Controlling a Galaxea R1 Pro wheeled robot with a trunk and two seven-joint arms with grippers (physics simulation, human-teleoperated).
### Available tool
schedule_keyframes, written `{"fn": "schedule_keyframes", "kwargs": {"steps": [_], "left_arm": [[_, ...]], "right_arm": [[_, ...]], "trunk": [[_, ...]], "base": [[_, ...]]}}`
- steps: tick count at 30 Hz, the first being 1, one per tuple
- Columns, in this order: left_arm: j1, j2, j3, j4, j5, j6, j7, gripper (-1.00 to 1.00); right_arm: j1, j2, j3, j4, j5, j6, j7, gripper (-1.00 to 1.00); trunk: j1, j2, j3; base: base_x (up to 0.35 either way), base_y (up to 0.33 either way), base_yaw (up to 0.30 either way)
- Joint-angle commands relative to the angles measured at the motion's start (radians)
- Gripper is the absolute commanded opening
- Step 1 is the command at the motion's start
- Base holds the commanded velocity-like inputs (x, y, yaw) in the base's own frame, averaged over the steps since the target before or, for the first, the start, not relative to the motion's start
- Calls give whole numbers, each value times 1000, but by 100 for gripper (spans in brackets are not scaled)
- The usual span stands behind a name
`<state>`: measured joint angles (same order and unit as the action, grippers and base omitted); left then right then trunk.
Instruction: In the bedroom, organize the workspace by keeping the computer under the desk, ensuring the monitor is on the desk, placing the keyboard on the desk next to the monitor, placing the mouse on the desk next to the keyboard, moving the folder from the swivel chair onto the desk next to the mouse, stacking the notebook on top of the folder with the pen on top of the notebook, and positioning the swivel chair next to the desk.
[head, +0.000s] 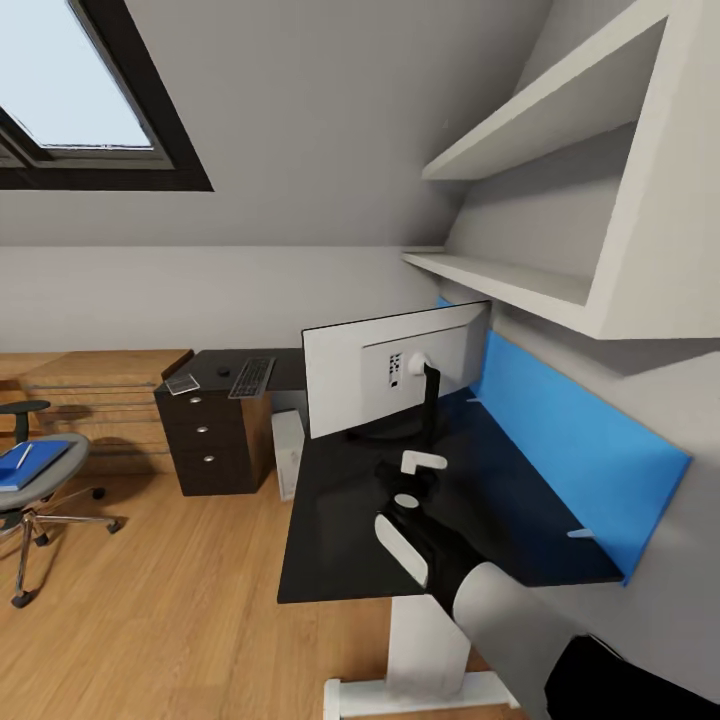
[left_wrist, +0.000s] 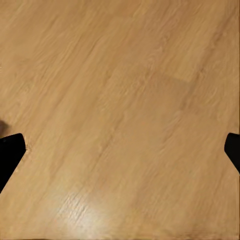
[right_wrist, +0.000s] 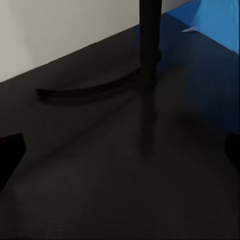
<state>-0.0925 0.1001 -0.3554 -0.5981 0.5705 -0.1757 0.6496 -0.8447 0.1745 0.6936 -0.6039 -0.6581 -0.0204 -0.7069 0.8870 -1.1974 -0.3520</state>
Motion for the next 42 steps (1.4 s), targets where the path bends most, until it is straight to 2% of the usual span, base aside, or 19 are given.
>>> {"fn": "schedule_keyframes", "kwargs": {"steps": [1, 3, 6, 8, 10, 11, 13, 16, 20, 22, 23, 25, 27, 30, 42], "left_arm": [[-1, 0, -23, 24, 9, -18, 0, 100], [-1, -6, -51, 91, 6, -44, -35, 100], [-1, -11, -72, 164, 8, -61, -164, 100], [-1, -11, -76, 184, 10, -64, -224, 100], [-1, -11, -76, 189, 11, -66, -239, 100], [-1, -11, -74, 193, 12, -67, -249, 100], [-1, -10, -69, 196, 13, -70, -257, 100], [-1, -10, -63, 198, 14, -94, -263, 100], [-1, -10, -47, 199, 14, -183, -265, 100], [-1, -11, -38, 199, 14, -243, -266, 100], [-1, -11, -35, 199, 14, -271, -266, 100], [-1, -10, -31, 200, 15, -295, -266, 100], [-1, -10, -29, 200, 15, -307, -268, 100], [-1, -10, -28, 201, 15, -314, -270, 100], [-1, -14, -27, 240, 16, -321, -274, 100]], "right_arm": [[-2, 0, 4, -16, -6, 19, -23, 100], [-2, 0, 4, -61, -7, 69, -53, 100], [-2, 0, 4, -133, -11, 107, -77, 100], [-2, 0, 3, -161, -13, 88, -83, 100], [-2, 0, 2, -166, -14, 56, -84, 100], [-2, 0, 2, -163, -14, 12, -86, 100], [-2, 0, 3, -126, -14, -57, -89, 100], [-2, 0, 6, -56, -13, -116, -89, 100], [-2, 0, 29, -5, -9, -113, -84, 100], [-2, 0, 72, 34, -6, -105, -77, 100], [-2, 0, 108, 54, -4, -102, -73, 100], [-2, 0, 158, 72, -3, -100, -70, 100], [-2, 0, 194, 80, -2, -99, -68, 100], [-2, 0, 217, 86, -3, -101, -68, 100], [-1, 0, 235, 90, -2, -137, -72, 100]], "trunk": [[0, -1, -1], [0, -1, -1], [0, -1, -1], [0, -1, -1], [0, -1, -1], [0, -1, -1], [0, -1, -1], [0, -1, -1], [0, -1, -1], [0, -1, -1], [0, -1, -1], [0, -1, -1], [0, -1, -1], [0, -1, -1], [0, -1, -1]], "base": [[0, 0, 0], [0, 0, 0], [0, 0, 0], [0, 0, 0], [0, 0, 0], [0, 0, 0], [0, 0, 0], [0, 0, 0], [0, 0, 0], [0, 3, 0], [0, 43, 0], [0, 114, 0], [0, 203, 0], [0, 255, 0], [0, 298, 0]]}}
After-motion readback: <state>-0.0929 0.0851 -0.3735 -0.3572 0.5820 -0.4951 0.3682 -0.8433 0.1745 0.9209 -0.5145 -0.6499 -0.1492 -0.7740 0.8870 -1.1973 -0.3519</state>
